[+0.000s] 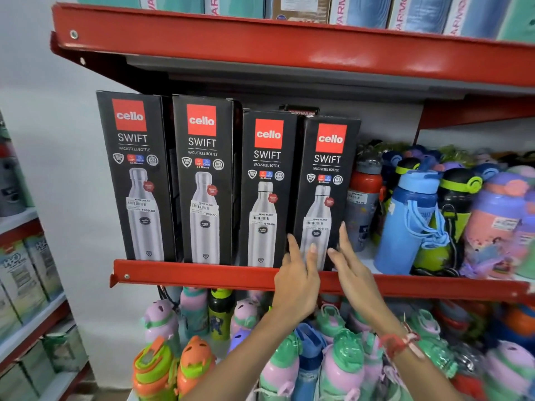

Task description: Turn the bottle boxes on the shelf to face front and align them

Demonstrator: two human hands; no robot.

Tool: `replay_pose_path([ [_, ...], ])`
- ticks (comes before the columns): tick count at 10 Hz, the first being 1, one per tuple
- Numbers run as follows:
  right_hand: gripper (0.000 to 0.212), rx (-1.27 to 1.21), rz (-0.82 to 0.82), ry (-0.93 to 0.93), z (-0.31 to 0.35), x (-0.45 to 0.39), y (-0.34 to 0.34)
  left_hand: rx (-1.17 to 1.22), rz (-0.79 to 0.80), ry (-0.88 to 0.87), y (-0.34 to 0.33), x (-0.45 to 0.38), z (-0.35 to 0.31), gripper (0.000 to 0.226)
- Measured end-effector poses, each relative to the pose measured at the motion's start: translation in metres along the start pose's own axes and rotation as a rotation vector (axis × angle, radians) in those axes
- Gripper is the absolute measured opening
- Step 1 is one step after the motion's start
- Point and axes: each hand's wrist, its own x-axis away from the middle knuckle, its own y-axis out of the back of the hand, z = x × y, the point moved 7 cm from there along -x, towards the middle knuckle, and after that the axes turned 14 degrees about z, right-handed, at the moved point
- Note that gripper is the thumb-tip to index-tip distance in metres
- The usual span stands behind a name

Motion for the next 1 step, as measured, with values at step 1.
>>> replay_pose_path([
  [1,0.056,0.015,-0.038,-0.008,0.0127,0.0067,-0.0006,-0.003,0.010,-0.002,0.0099,0.0110,-0.0052,0.071],
])
